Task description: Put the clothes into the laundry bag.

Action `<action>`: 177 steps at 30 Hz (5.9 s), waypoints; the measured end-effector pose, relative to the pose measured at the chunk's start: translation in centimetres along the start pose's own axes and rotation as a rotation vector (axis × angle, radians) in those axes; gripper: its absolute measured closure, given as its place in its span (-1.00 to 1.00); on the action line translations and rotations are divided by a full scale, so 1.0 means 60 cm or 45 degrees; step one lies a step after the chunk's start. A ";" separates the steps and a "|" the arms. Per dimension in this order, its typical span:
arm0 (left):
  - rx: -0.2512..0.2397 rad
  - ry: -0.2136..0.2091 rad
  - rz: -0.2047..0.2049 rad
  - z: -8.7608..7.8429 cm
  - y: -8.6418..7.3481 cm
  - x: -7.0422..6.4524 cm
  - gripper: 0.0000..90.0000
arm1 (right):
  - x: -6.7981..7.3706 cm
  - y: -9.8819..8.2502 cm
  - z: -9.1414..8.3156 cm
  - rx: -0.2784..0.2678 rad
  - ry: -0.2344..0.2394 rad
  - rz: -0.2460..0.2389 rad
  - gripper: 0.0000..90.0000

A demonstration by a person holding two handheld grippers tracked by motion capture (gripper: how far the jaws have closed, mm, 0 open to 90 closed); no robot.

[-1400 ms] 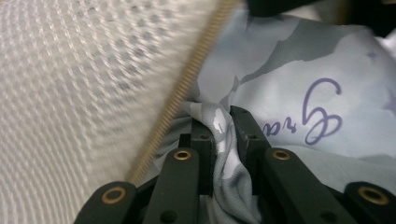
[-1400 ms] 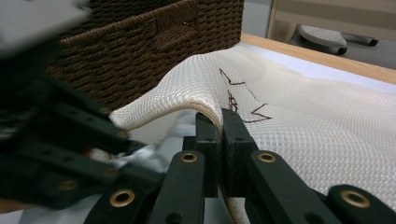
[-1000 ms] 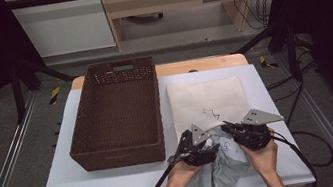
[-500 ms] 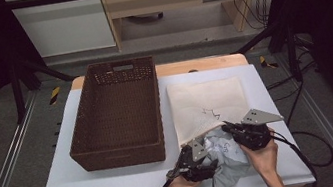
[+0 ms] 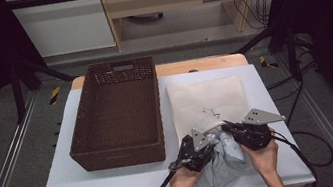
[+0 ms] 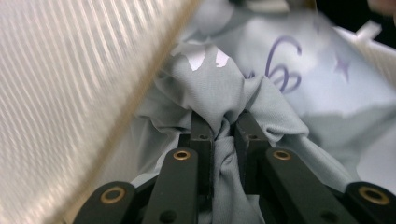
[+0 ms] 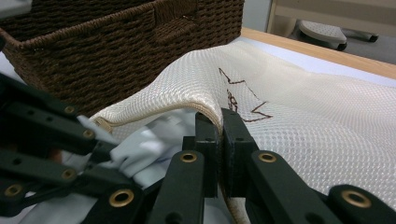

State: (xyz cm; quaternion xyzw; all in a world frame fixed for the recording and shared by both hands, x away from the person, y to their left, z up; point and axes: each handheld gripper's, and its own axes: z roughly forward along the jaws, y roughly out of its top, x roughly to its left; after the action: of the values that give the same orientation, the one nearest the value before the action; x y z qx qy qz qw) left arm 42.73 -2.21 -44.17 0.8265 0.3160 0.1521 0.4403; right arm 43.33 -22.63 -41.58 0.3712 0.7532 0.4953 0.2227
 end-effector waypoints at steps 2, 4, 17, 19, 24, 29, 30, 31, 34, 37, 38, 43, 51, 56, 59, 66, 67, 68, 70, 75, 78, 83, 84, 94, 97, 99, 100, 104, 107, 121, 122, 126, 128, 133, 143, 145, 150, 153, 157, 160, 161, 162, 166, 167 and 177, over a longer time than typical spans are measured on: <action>-0.004 0.056 0.007 0.012 0.008 0.001 0.77 | 0.000 0.001 -0.001 -0.005 0.000 0.006 0.93; 0.001 0.083 -0.017 0.026 0.008 0.008 0.77 | 0.000 0.001 -0.002 -0.007 0.002 0.004 0.93; -0.030 -0.015 0.003 0.000 -0.012 0.020 0.01 | 0.001 -0.002 0.003 0.022 -0.004 -0.006 0.93; -0.052 -0.054 -0.002 -0.020 -0.016 0.015 -0.15 | 0.000 -0.002 0.002 0.020 -0.008 -0.008 0.93; -0.057 -0.101 0.010 -0.034 -0.034 -0.005 -0.25 | 0.000 -0.002 0.003 0.022 -0.012 -0.006 0.93; 0.081 0.006 0.053 0.009 -0.049 -0.020 -0.21 | 0.001 -0.003 0.004 0.026 -0.009 -0.003 0.93; 0.096 0.026 0.061 0.016 -0.051 -0.020 -0.09 | 0.001 -0.003 0.004 0.028 -0.008 0.000 0.93; 0.109 0.050 0.072 0.021 -0.053 -0.020 0.06 | 0.001 -0.003 0.004 0.028 -0.006 -0.001 0.93; 0.110 0.045 0.029 0.025 -0.052 -0.010 0.48 | 0.001 -0.003 0.005 0.028 -0.002 -0.007 0.93; 0.124 0.021 -0.014 0.022 -0.042 0.000 0.75 | 0.001 -0.003 0.004 0.028 -0.002 -0.003 0.93; 0.113 0.020 -0.014 0.019 -0.039 0.001 0.78 | 0.001 -0.003 0.004 0.027 -0.002 -0.002 0.93; -0.009 0.071 -0.015 0.003 -0.014 0.006 0.80 | 0.000 0.000 0.000 0.004 0.004 0.002 0.93; -0.017 0.157 -0.006 0.042 -0.008 0.014 0.78 | 0.000 0.000 -0.002 -0.010 0.015 0.003 0.92; -0.005 0.140 -0.017 0.055 -0.020 0.026 0.69 | 0.002 -0.002 0.001 0.011 0.012 -0.008 0.92; -0.021 0.102 -0.007 0.040 -0.020 0.026 0.44 | 0.000 -0.002 0.001 0.014 0.006 -0.013 0.92; -0.064 -0.022 0.003 -0.021 -0.023 0.009 -0.15 | -0.002 -0.001 -0.003 0.008 -0.012 -0.016 0.93; -0.058 -0.033 0.006 -0.027 -0.028 0.005 -0.19 | -0.002 -0.001 -0.003 0.008 -0.012 -0.015 0.92; -0.053 -0.035 0.006 -0.028 -0.031 0.003 -0.19 | -0.002 -0.001 -0.002 0.009 -0.013 -0.018 0.92; -0.020 -0.002 0.031 -0.022 -0.041 -0.002 -0.20 | -0.001 -0.002 -0.002 0.009 -0.013 -0.023 0.93; 0.101 0.041 0.034 0.015 -0.057 -0.004 -0.13 | -0.001 -0.002 -0.001 0.015 -0.010 -0.033 0.92; 0.127 0.108 0.065 0.026 -0.059 -0.007 0.09 | -0.001 -0.002 0.000 0.021 -0.008 -0.029 0.92; 0.138 0.124 0.051 0.028 -0.051 0.004 0.64 | -0.001 -0.002 -0.001 0.022 -0.005 -0.023 0.92; 0.137 0.116 0.041 0.027 -0.049 0.007 0.70 | -0.001 -0.002 -0.001 0.021 -0.005 -0.024 0.92; -0.008 0.190 0.040 0.019 0.005 0.020 0.78 | -0.001 -0.001 -0.002 0.002 0.008 -0.025 0.93; -0.014 0.245 0.046 0.042 0.003 0.022 0.77 | -0.001 0.000 -0.004 -0.004 0.010 -0.022 0.93; -0.001 0.243 0.029 0.058 -0.004 0.026 0.75 | 0.001 -0.001 -0.002 0.008 0.013 -0.019 0.93; 0.007 0.240 0.032 0.062 -0.007 0.027 0.73 | 0.001 -0.002 0.000 0.016 0.015 -0.023 0.93; 0.025 0.232 0.045 0.069 -0.019 0.029 0.57 | 0.002 -0.004 0.004 0.031 0.024 -0.026 0.93; 0.010 0.170 0.030 0.050 -0.017 0.028 0.33 | 0.002 -0.004 0.004 0.036 0.018 -0.021 0.93; 0.065 0.001 0.086 0.009 -0.027 -0.002 -0.22 | -0.001 -0.002 0.000 0.027 0.006 -0.012 0.93; 0.082 0.004 0.080 0.016 -0.029 -0.003 -0.21 | -0.001 -0.002 0.000 0.027 0.008 -0.010 0.93; 0.151 0.055 0.087 0.046 -0.038 -0.006 -0.01 | -0.001 -0.002 0.001 0.030 0.010 -0.013 0.93; 0.150 0.082 0.084 0.049 -0.038 -0.007 0.19 | 0.000 -0.002 0.001 0.032 0.012 -0.011 0.93; 0.135 0.113 0.060 0.047 -0.024 -0.001 0.82 | 0.000 -0.002 0.001 0.030 0.014 -0.009 0.93; 0.084 0.211 0.029 0.080 -0.001 0.009 0.84 | 0.000 -0.001 0.000 0.026 0.023 -0.003 0.93; 0.092 0.214 0.025 0.086 -0.004 0.011 0.80 | 0.000 -0.002 0.001 0.030 0.022 -0.004 0.93; 0.101 0.193 0.052 0.081 -0.009 0.006 0.42 | 0.001 -0.003 0.004 0.046 0.020 -0.006 0.93; 0.092 0.138 0.054 0.059 -0.013 0.003 0.12 | 0.000 -0.003 0.002 0.044 0.013 -0.005 0.93; 0.087 0.108 0.075 0.028 -0.021 0.002 0.01 | -0.002 -0.001 0.000 0.038 0.003 -0.006 0.93; 0.140 0.110 0.099 0.023 -0.030 0.005 0.05 | -0.002 -0.002 0.001 0.040 0.002 -0.015 0.92; 0.159 0.126 0.106 0.028 -0.034 0.007 0.09 | -0.002 -0.002 0.002 0.042 0.003 -0.013 0.92; 0.189 0.128 0.105 0.035 -0.036 0.010 0.19 | -0.001 -0.002 0.003 0.043 0.007 -0.006 0.92; 0.194 0.104 0.012 0.049 -0.034 0.019 0.63 | 0.000 -0.004 0.005 0.054 0.012 -0.017 0.93; 0.192 0.125 0.018 0.051 -0.031 0.018 0.75 | 0.000 -0.004 0.004 0.051 0.010 -0.012 0.93; 0.110 0.241 0.045 0.078 -0.003 0.011 0.83 | 0.000 -0.002 0.002 0.041 0.019 0.000 0.93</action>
State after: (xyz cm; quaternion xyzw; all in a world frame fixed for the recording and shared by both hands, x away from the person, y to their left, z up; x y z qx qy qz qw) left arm 45.66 -4.66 -47.01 0.8321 0.3478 0.2236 0.3697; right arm 43.38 -22.60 -41.77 0.3711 0.7628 0.4857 0.2111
